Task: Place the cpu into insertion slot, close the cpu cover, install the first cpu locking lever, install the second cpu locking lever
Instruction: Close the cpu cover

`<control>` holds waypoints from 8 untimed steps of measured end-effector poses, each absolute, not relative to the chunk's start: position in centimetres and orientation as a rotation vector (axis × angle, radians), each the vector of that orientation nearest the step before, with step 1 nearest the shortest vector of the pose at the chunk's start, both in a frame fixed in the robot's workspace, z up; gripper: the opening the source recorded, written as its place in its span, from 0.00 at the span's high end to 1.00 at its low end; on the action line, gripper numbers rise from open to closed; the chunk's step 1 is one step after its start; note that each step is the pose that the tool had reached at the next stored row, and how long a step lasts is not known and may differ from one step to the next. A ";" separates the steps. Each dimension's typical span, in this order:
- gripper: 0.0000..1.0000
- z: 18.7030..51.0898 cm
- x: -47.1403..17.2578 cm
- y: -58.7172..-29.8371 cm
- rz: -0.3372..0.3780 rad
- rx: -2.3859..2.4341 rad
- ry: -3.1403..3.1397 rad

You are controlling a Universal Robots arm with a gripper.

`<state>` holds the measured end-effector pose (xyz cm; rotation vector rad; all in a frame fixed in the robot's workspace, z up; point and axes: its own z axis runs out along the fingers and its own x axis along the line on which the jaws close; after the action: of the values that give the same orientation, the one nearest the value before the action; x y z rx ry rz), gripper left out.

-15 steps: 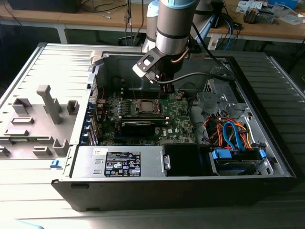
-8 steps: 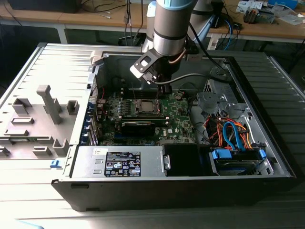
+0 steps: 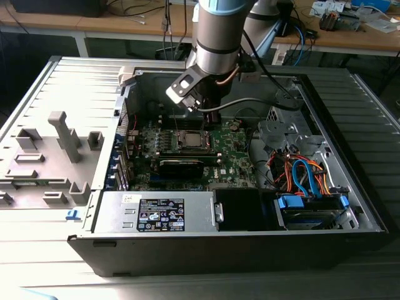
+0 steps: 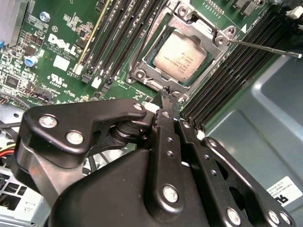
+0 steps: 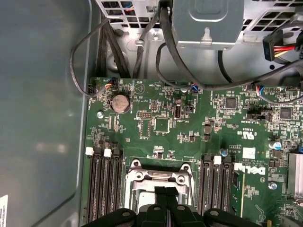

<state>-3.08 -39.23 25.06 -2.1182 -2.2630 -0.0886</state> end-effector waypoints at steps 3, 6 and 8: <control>0.89 25.0 -3.2 -39.2 -0.089 -2.118 -2.263; 0.89 24.9 -3.4 -39.2 -0.089 -2.118 -2.263; 0.89 24.9 -3.5 -39.2 -0.089 -2.118 -2.263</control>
<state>-3.53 -39.23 24.89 -2.1182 -2.2631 -0.0888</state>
